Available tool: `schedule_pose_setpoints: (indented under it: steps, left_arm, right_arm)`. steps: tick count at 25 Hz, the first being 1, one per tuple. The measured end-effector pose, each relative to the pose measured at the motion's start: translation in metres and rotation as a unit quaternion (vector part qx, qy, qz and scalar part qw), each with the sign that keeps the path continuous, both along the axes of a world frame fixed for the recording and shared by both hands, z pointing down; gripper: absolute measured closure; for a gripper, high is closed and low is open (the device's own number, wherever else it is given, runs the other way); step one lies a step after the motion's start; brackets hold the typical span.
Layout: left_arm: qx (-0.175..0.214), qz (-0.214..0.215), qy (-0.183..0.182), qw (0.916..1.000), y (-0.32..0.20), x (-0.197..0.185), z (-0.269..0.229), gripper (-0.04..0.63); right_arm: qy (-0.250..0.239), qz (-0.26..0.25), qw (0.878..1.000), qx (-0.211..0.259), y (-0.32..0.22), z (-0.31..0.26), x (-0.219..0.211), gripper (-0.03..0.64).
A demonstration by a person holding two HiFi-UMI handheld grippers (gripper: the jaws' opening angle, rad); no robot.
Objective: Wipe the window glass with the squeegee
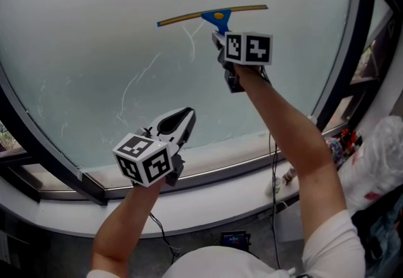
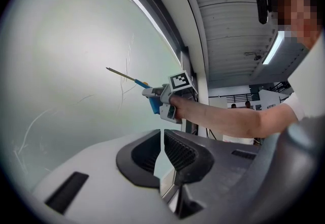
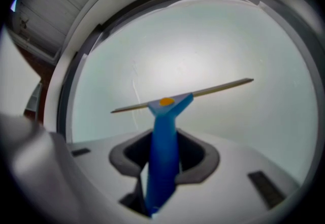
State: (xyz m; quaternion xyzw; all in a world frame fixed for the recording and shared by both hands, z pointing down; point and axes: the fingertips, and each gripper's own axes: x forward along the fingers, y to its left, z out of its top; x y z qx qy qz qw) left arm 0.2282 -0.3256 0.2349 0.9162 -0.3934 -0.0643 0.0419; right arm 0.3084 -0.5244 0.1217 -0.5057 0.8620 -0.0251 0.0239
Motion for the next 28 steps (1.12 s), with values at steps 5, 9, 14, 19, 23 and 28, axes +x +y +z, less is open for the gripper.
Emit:
schedule_pose_setpoints:
  steps: [5,9,14,19,23,28]
  left_arm:
    - [-0.007,-0.002,0.002,1.0000,-0.001,-0.003,0.007,0.549]
    - [-0.013,-0.004,0.004,0.9999,-0.001,-0.004,0.013,0.549]
    - [-0.020,-0.007,0.009,0.9997,-0.002,-0.007,0.019,0.549]
    - [-0.028,-0.009,0.012,0.9995,-0.004,-0.009,0.028,0.549]
    - [-0.039,-0.011,0.018,0.9990,-0.004,-0.012,0.036,0.549]
    - [-0.048,-0.011,0.021,0.9986,-0.004,-0.014,0.048,0.549]
  right_arm:
    - [0.000,-0.001,1.000,-0.008,-0.001,0.012,-0.002,0.472]
    - [0.000,-0.004,1.000,-0.016,-0.001,0.023,-0.004,0.472]
    - [0.001,-0.007,1.000,-0.027,-0.001,0.039,-0.006,0.472]
    - [0.003,-0.009,0.999,-0.039,-0.004,0.055,-0.007,0.472]
    - [0.004,-0.011,0.999,-0.049,-0.004,0.070,-0.009,0.472]
    - [0.001,-0.015,0.998,-0.059,-0.003,0.084,-0.011,0.472]
